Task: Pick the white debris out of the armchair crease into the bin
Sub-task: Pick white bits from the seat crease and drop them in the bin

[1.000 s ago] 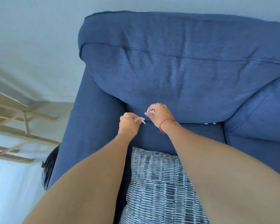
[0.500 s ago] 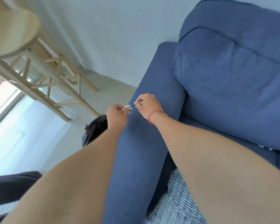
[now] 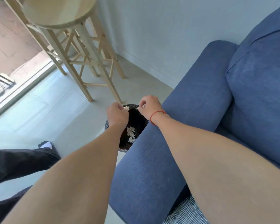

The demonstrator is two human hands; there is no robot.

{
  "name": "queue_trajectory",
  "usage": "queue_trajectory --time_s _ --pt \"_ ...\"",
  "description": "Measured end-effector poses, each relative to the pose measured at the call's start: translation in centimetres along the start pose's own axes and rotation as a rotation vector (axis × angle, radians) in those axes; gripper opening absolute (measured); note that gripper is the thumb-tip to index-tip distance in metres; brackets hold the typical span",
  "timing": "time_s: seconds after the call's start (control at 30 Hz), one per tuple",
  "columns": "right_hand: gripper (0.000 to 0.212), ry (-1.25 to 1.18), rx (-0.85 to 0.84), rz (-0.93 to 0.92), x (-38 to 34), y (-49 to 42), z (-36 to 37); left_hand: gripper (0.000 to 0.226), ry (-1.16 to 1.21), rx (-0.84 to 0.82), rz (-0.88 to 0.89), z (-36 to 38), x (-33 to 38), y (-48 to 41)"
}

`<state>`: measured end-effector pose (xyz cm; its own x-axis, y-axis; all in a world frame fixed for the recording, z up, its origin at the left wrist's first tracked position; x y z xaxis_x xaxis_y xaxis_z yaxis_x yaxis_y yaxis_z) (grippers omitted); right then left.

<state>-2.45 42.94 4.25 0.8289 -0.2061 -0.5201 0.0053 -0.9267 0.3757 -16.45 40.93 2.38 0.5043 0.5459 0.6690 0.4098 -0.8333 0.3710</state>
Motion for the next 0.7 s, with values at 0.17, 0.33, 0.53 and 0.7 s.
queue_trajectory --time_s 0.17,0.33,0.53,0.7 --pt "0.025 0.007 -0.108 0.042 -1.0 0.2 1.3 0.027 0.014 0.012 -0.087 -0.3 -0.6 0.0" --pt "0.022 0.125 -0.364 0.068 0.3 1.7 2.0 0.038 -0.141 -0.152 -0.133 1.0 -1.2 1.2" --pt "0.043 0.095 -0.248 0.118 3.5 2.7 -1.0 0.040 -0.242 -0.309 -0.041 2.7 0.5 3.2" --pt "0.045 0.112 -0.116 0.155 6.3 4.0 -5.3 0.029 -0.338 -0.365 0.126 5.0 5.2 5.9"
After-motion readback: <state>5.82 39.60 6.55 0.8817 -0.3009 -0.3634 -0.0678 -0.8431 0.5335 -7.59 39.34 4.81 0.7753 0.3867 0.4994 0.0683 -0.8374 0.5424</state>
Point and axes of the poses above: each hand's wrist, its own y-axis away from the middle knuckle, its own z-axis out of the palm, x = y × z, the point moved 3 cm from there along -y, towards the middle knuckle, and after that the axes turned 5 degrees about y, right-handed, at the moved point
